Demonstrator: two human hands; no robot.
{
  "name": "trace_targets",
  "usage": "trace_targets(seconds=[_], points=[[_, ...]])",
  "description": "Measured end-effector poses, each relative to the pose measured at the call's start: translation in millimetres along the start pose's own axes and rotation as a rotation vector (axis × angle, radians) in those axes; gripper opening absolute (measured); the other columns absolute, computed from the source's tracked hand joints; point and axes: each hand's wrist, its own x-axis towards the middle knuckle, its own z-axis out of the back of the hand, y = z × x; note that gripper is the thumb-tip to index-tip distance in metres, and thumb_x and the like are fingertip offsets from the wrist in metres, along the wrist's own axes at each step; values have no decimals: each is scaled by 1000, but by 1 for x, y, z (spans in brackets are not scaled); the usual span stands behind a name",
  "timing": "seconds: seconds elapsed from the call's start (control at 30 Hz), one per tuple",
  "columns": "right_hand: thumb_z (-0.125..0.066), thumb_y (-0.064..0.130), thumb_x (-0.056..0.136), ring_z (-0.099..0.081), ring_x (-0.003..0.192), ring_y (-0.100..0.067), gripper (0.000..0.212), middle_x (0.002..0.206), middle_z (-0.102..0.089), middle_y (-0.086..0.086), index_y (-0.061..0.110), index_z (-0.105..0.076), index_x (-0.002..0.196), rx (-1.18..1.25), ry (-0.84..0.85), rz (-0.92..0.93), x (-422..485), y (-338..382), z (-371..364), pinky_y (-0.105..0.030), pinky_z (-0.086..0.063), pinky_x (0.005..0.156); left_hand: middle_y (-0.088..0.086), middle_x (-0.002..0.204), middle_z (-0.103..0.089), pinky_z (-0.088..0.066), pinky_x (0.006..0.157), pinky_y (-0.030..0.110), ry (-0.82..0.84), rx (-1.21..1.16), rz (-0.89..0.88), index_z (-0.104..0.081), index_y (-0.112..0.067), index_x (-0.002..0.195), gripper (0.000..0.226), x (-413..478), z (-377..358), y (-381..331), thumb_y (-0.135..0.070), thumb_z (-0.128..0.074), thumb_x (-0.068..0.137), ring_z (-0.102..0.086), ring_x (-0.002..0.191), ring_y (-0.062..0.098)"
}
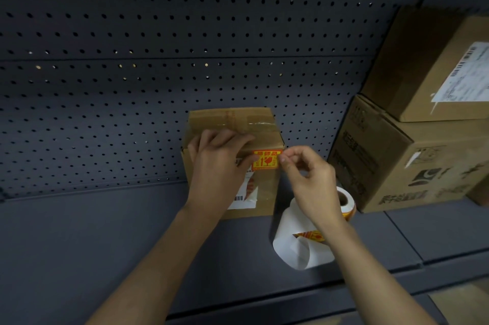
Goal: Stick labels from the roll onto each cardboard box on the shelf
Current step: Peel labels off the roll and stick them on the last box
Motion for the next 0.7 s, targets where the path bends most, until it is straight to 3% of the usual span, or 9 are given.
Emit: trace_targets(seconds=[0.23, 0.4, 0.6, 0.7], points=[[-66, 22, 92, -65, 79, -11, 5, 81, -67, 5, 18, -68, 94, -43, -24, 45, 0, -1, -1, -33, -54, 71, -5, 104, -68, -24, 92, 35, 9, -7, 15, -73, -25, 107, 36, -1, 1, -2, -36, -82, 74, -54, 104, 27], [-70, 22, 90, -60, 72, -7, 12, 72, -62, 6, 22, -60, 97, -21, -126, 12, 1, 2, 4, -24, -50, 70, -6, 104, -67, -23, 94, 34, 11, -20, 16, -72, -25, 108, 36, -2, 1, -2, -36, -82, 76, -52, 105, 24], [-70, 28, 89, -55, 99, 0, 25, 106, -57, 4, 22, -68, 113, -109, 2, 137, 8, 2, 6, -12, -43, 85, -7, 100, -67, -21, 90, 28, -41, 2, -41, -72, -26, 106, 35, -3, -4, 2, -45, -74, 78, -52, 99, 23], [-71, 25, 89, -51, 103, 6, 24, 111, -56, 0, 17, -70, 112, -128, 34, 167, 13, 1, 1, -7, -38, 88, -7, 101, -67, -27, 91, 32, -67, 15, -68, -72, -26, 107, 36, -5, -7, 5, -50, -68, 82, -49, 98, 20]])
